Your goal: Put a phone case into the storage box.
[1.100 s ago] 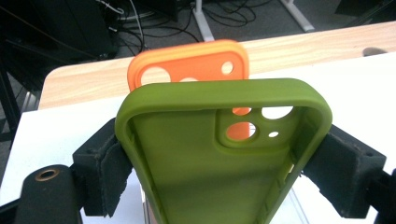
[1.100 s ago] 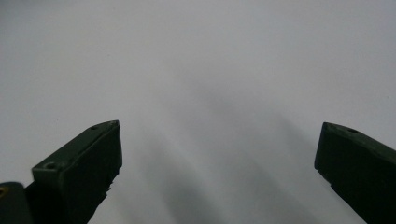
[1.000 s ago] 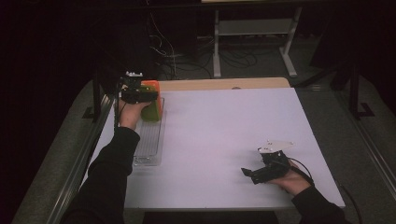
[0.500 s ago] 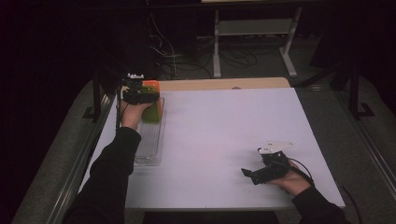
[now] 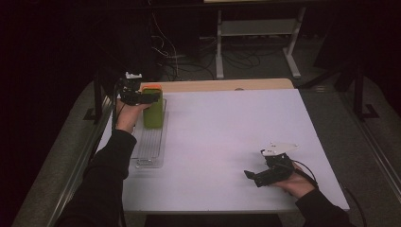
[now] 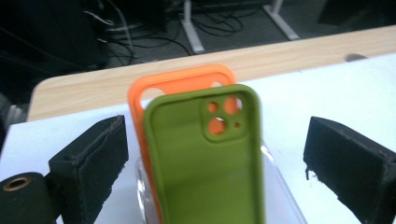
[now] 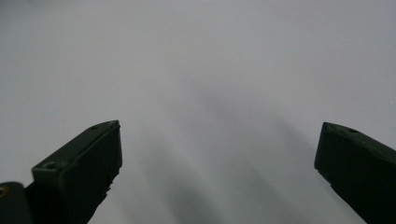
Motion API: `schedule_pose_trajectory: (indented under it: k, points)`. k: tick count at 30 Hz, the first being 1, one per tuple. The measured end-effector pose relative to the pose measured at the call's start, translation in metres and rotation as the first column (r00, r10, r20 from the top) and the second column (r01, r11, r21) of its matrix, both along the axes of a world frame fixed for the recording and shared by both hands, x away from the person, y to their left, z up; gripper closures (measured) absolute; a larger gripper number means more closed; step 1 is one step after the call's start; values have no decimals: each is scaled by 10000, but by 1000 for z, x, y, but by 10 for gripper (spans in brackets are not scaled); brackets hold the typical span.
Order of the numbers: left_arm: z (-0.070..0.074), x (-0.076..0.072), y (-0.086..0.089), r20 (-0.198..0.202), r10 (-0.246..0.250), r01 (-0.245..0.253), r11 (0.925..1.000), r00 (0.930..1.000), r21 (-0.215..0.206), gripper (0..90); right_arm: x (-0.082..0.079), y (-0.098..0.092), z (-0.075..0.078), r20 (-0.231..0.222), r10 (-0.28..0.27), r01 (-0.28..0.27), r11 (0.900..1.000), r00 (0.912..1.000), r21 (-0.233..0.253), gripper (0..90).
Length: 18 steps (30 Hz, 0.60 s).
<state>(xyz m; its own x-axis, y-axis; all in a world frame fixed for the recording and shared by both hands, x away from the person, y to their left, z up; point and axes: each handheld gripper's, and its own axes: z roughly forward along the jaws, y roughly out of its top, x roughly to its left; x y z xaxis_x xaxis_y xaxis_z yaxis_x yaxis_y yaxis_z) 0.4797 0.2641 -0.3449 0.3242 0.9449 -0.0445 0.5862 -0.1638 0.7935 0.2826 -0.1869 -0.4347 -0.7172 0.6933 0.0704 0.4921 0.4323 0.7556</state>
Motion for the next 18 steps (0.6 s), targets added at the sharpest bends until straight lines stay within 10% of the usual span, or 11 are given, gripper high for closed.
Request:
schedule_pose_trajectory:
  k: [7, 18]
  points:
    - [7, -20, -3, -271, -1439, 1436, 9896, 9892, -97, 62, -1, 0, 1, -12, 6, -6, 10000, 10000, 2, 3]
    - [20, -63, -15, -104, -3349, 3342, 9415, 9422, -435, 40, -2, 3, 3, 97, 99, -98, 9999, 9999, -97, 3]
